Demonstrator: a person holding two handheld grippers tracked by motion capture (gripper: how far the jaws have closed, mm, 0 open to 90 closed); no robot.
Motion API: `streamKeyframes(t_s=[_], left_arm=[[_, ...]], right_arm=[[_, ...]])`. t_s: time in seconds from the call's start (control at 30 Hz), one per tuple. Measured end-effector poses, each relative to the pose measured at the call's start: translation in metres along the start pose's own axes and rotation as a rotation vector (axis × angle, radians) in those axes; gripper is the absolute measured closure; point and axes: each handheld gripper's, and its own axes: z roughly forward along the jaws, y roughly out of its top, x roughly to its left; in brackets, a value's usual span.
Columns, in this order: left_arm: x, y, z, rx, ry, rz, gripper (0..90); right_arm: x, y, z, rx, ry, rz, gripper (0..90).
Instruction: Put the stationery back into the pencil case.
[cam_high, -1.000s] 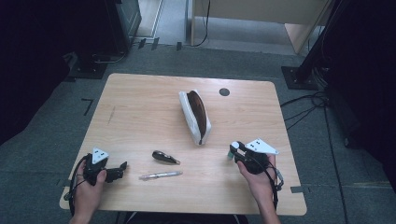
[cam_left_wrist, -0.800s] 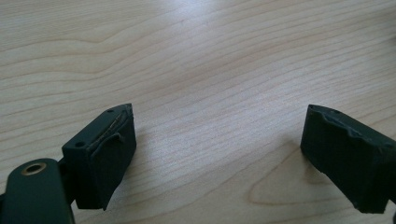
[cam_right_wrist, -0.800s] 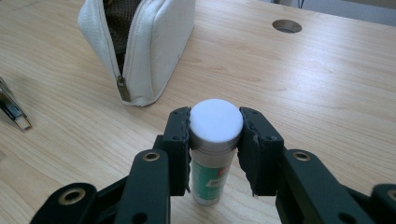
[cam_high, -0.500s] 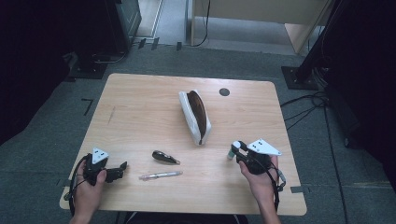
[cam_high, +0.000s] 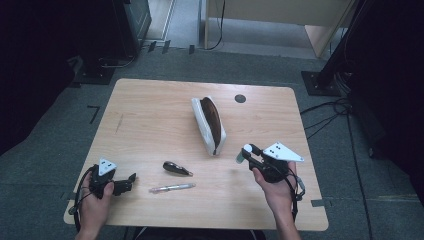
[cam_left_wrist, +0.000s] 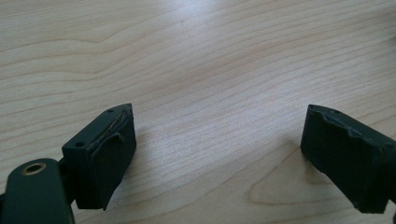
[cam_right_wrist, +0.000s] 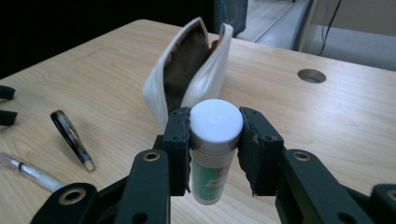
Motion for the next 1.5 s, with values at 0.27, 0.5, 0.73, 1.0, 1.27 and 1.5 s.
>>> streamKeyframes(t_s=[0.27,0.5,0.73,1.0,1.27,1.5], left_arm=[[0.0,0.0,0.0,0.0,0.0,0.0,10.7],[0.0,0.0,0.0,-0.001,-0.001,-0.001,10.7],[0.0,0.0,0.0,0.0,-0.001,0.0,10.7],[0.0,0.0,0.0,-0.001,0.0,0.001,10.7],[0.0,0.0,0.0,-0.001,0.001,0.001,10.7],[0.0,0.0,0.0,-0.001,0.001,0.001,10.7]], right_arm=[[0.013,0.013,0.009,-0.023,0.038,-0.007,65.8],[0.018,0.024,0.016,-0.044,0.05,-0.019,65.7],[0.023,0.04,0.027,-0.061,0.076,-0.022,65.8],[0.02,0.052,0.047,-0.065,0.083,0.0,65.8],[0.019,0.056,0.063,-0.058,0.06,-0.013,65.7],[0.017,0.057,0.073,-0.051,0.051,-0.01,65.8]])
